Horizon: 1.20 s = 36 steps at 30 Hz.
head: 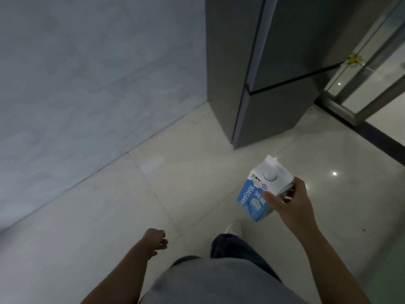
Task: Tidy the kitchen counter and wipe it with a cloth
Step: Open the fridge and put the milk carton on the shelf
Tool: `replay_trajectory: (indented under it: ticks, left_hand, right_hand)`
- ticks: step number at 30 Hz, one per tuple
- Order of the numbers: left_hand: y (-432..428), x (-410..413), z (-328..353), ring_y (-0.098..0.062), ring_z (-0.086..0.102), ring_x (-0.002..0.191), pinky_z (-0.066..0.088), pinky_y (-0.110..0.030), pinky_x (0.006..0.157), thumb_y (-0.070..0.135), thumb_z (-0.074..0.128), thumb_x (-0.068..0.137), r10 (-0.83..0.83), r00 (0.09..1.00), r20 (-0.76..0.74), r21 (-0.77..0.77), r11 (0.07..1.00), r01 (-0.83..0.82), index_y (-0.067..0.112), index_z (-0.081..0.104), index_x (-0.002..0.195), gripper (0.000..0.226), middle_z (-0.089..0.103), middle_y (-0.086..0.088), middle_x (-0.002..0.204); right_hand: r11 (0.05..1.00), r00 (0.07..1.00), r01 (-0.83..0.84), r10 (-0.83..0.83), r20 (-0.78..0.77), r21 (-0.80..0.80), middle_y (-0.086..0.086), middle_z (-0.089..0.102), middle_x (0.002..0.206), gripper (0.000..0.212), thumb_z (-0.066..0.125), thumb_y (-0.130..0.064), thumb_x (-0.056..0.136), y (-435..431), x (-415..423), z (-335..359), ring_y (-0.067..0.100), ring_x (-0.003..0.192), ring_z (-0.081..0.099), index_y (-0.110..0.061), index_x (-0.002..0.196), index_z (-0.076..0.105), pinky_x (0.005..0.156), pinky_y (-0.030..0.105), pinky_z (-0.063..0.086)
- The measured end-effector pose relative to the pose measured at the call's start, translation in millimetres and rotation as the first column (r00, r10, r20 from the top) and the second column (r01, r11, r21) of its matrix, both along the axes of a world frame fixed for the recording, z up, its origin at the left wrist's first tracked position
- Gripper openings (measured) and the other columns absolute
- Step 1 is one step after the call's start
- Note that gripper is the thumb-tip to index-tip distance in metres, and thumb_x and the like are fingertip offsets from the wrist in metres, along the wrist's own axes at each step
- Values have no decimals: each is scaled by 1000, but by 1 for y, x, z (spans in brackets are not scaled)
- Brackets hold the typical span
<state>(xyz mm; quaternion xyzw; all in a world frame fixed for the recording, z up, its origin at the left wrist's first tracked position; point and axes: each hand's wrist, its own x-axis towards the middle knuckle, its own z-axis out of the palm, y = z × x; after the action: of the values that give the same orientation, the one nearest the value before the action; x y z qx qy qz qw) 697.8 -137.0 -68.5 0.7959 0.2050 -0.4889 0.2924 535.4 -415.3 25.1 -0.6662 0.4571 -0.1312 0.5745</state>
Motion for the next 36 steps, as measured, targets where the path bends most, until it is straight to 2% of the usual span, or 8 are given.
replay_trajectory:
  ticks: [9,12,14,16,19,25,29,36]
  left_hand:
    - [-245,106,103,-20,60,90,43,-22,70,12,44,93,-333,741,583,-202,825,529,16,56,101,15,62,0,92]
    - [-324,145,145,-12,59,96,41,-13,72,18,47,92,-306,561,769,-191,728,659,20,57,109,19,64,4,103]
    - [-377,168,173,-11,57,102,40,-16,82,18,49,92,-244,466,850,-200,670,715,16,55,116,25,63,2,112]
    - [-426,189,199,-15,55,109,39,-20,88,19,52,90,-186,392,901,-194,636,747,15,51,124,34,60,-3,121]
    - [-486,220,230,-17,45,124,32,-23,99,25,55,89,-102,307,946,-172,645,745,16,37,136,52,47,-4,136]
    - [-557,246,266,-9,38,123,27,-18,99,32,61,84,104,237,966,-245,666,704,15,23,143,72,38,-5,139]
    - [-571,250,275,-18,54,103,46,-30,89,26,63,84,243,156,957,-288,767,574,9,49,124,46,52,-11,116]
    - [-583,238,281,-23,57,90,45,-32,75,27,65,82,353,192,916,-402,816,416,5,55,102,31,56,-7,99]
  right_hand:
    - [985,990,113,-100,99,-133,2,55,110,61,77,-11,70,-182,79,53,16,98,60,-14,119,41,68,16,56]
    - [972,973,181,-154,172,-152,6,55,120,76,85,-36,55,-231,111,75,25,109,58,-19,115,41,90,48,52]
    - [959,961,226,-190,201,-173,8,55,123,95,81,-61,39,-258,132,90,25,110,58,-20,114,40,90,50,51]
    - [945,946,267,-220,237,-188,8,54,123,80,82,-45,50,-284,152,104,26,111,57,-24,113,39,88,50,52]
    - [936,940,270,-205,274,-225,-2,57,112,59,77,-13,67,-320,177,122,23,114,55,-23,112,39,81,41,57]
    - [923,928,259,-155,340,-286,-6,56,109,61,76,-13,68,-362,198,147,20,112,54,-23,117,40,79,39,57]
    - [933,912,242,-125,391,-266,-18,52,100,59,74,-7,70,-374,202,155,17,106,55,-23,115,39,60,13,55]
    - [959,886,162,-38,462,-233,-11,57,104,51,73,-8,69,-381,200,159,19,104,59,-29,104,42,65,19,57]
